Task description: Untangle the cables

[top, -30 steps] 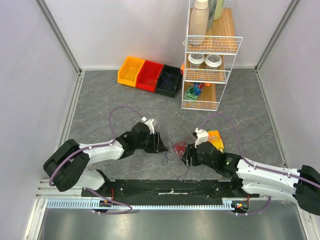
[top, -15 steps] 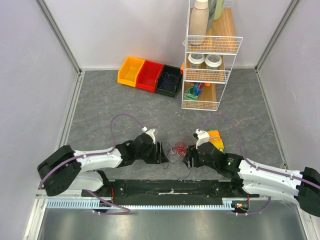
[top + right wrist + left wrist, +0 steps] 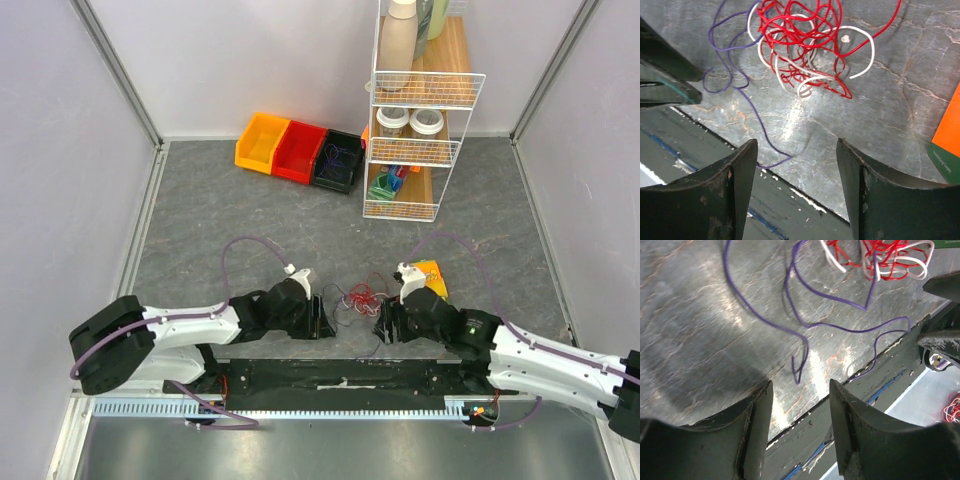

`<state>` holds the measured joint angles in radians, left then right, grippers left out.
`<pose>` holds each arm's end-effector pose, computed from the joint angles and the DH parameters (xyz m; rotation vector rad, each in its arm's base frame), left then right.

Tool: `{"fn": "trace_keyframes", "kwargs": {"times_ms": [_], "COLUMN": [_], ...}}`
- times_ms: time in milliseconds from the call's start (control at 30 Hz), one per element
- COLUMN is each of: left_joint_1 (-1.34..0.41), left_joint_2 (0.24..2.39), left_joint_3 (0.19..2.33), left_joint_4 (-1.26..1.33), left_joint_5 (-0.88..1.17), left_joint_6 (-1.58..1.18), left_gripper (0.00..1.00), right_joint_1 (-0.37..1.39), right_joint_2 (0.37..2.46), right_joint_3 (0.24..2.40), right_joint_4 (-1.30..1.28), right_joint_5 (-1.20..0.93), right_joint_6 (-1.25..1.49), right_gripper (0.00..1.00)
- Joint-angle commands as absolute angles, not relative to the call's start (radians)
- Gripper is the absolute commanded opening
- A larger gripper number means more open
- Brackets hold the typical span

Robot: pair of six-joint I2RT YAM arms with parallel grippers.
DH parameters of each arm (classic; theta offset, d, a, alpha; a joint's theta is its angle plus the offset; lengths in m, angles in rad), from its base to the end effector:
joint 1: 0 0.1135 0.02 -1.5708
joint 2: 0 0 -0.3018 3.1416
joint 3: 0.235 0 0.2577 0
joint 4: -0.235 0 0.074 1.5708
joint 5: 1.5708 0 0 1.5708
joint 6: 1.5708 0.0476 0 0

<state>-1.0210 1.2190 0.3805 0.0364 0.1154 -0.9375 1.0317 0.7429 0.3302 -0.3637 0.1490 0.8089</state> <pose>0.1064 -0.1840 0.1634 0.1717 2.6329 -0.9706 0.0768 0.1146 0.1873 -0.1965 2.4488 0.7087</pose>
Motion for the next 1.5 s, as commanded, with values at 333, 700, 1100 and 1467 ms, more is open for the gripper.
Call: {"fn": "trace_keyframes", "kwargs": {"times_ms": [333,700,1100,1467], "left_joint_1": [-1.055,-1.057,-1.055,-1.055], "left_joint_2": [1.347,1.130,0.451,0.324], "left_joint_3": [0.469,0.434,0.790,1.098], "left_joint_4": [0.046,-0.072,-0.618,-0.863], "left_joint_5": [0.069,-0.095,-0.834,-1.195], "left_joint_6": [-0.956,-0.888,-0.602,-0.436], "left_gripper": [0.36,0.02,0.02,0.02], "right_joint_1": [1.040,1.065,1.065,1.065], "right_joint_2": [0.842,0.853,0.634,0.459], "right_joint_3": [0.278,0.340,0.667,0.890], "right_joint_4": [-0.210,-0.270,-0.639,-0.862], "right_joint_5": [0.041,0.153,0.412,0.821], "right_joint_6": [0.816,0.799,0.707,0.784], "right_gripper": [0.65,0.12,0.00,0.00]}}
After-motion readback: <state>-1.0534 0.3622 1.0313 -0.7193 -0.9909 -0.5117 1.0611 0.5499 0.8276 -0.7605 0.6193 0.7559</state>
